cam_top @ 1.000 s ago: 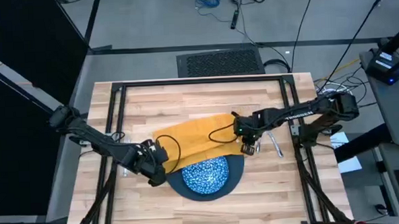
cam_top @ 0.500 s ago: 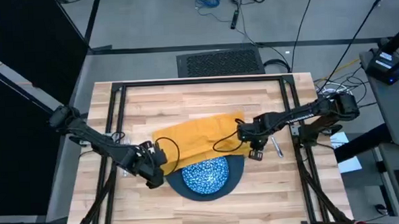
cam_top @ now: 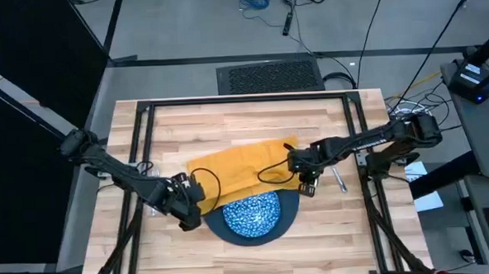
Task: Set table place
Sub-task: Fold the yellow table napkin
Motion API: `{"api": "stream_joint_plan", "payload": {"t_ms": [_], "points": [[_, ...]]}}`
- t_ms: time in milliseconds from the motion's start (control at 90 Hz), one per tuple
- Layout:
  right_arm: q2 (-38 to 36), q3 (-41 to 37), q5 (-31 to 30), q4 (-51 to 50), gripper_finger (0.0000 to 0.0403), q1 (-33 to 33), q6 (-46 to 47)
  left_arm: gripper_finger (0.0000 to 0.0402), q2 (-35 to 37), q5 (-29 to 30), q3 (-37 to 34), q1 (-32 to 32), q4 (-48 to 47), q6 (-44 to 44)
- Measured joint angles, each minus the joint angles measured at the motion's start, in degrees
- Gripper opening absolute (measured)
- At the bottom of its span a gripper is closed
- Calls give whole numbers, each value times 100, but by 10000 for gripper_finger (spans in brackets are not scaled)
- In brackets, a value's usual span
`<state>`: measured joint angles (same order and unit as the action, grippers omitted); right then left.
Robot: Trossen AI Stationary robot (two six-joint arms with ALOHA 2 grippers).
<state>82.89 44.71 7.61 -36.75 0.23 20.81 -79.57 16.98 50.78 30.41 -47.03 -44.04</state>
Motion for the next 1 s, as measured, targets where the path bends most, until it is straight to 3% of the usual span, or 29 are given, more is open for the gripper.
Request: {"api": "stream_joint_plan", "payload": {"t_ms": [256,444,678,867,1000], "points": [[-2,234,164,200,28,-65,3,0,0,-3,0,-46,20,104],[-9,400,436,223,106,99,195,0,0,-3,0,-44,80,101],[176,359,-305,177,199,342,-77,0,0,4,0,-44,176,185],[350,356,-333,86,222,624,-913,0,0,16,0,-44,171,242],[392,358,-363,-43,224,670,-1021,0,0,24,0,-44,181,243]]}}
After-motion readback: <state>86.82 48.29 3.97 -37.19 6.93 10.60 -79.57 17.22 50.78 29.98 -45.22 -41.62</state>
